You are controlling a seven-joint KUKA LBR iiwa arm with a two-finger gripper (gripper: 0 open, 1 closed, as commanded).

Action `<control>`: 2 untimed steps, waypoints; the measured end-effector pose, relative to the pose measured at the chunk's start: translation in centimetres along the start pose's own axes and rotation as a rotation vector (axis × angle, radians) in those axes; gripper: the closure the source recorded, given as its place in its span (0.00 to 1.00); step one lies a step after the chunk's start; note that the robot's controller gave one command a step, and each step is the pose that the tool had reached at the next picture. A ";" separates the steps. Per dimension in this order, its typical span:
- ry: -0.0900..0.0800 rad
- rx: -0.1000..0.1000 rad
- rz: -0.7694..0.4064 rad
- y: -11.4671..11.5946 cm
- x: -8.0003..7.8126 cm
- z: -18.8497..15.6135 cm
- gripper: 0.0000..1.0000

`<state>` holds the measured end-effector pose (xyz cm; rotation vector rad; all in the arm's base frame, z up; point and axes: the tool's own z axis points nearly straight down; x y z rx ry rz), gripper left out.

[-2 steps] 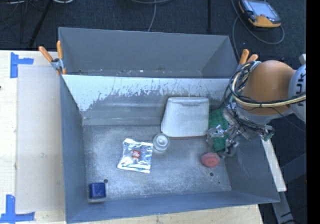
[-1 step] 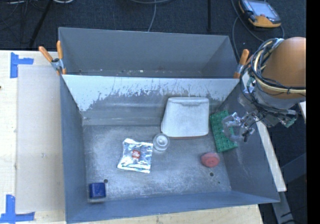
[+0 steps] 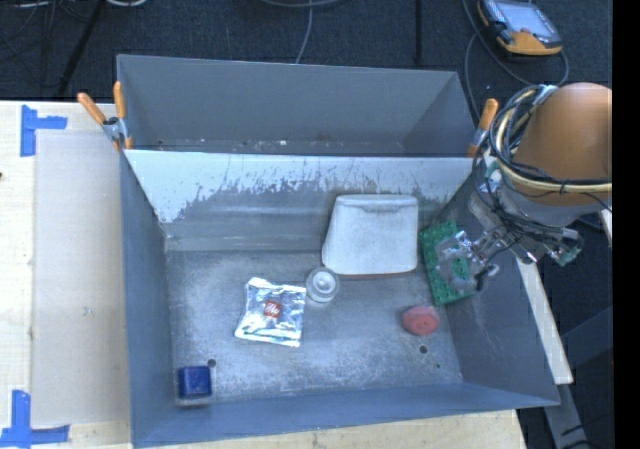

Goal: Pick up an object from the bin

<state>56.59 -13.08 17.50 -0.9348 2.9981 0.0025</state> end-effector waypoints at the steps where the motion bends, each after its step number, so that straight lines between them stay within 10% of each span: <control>1: 0.000 0.000 0.003 0.0 0.0 0.0 0.00; 2: 0.004 -0.003 0.120 -3.2 0.6 7.0 0.00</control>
Offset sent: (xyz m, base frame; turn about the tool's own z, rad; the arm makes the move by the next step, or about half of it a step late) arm 0.0000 0.0000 0.0000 0.0000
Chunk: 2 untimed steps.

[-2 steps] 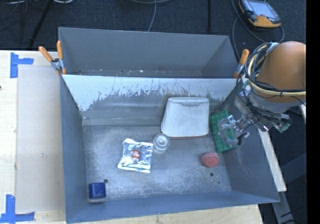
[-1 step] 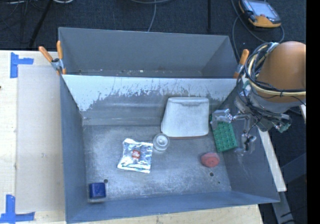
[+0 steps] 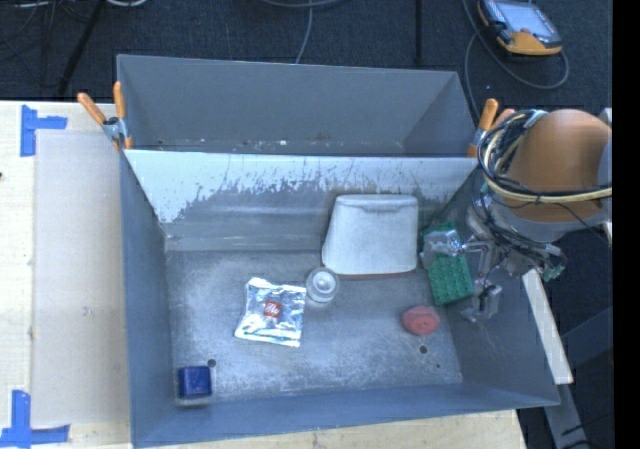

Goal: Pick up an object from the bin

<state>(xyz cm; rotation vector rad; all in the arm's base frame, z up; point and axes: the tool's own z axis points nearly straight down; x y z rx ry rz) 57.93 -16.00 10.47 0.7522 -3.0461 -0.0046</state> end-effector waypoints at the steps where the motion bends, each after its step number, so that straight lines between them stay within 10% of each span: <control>1: -0.013 -0.016 -0.392 1.0 -1.9 2.7 0.00; 2: -0.009 -0.025 -0.460 0.8 -2.2 2.2 0.00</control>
Offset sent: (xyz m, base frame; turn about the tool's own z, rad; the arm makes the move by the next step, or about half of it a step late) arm 0.0106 0.0042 -0.0281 -0.3927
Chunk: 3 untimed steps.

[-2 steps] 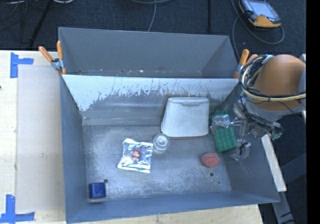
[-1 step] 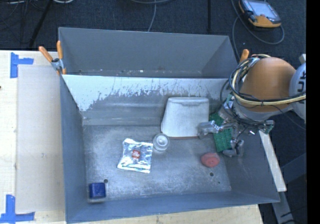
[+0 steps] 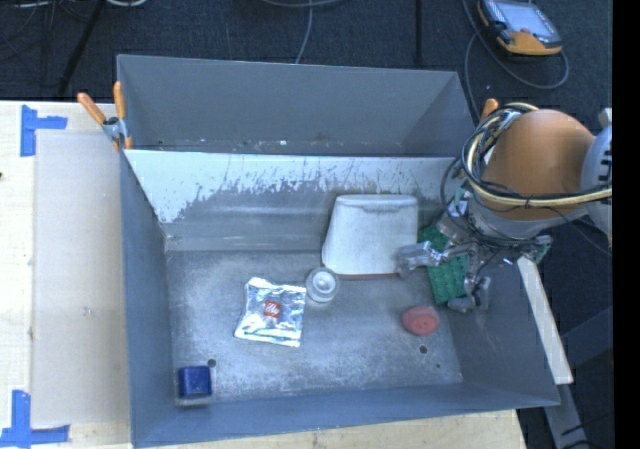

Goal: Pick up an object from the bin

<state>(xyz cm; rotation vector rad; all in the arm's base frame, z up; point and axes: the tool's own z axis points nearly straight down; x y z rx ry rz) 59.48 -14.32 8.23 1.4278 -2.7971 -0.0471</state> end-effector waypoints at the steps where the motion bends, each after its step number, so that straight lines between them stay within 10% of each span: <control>1: 0.013 0.020 -0.230 5.3 0.3 0.2 0.00; 2: 0.014 0.020 -0.318 5.5 0.0 1.4 0.00; 3: 0.016 0.021 -0.318 5.4 0.1 1.5 1.00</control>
Offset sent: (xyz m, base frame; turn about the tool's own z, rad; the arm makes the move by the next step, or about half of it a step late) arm -0.0432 0.0254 0.0008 -0.2298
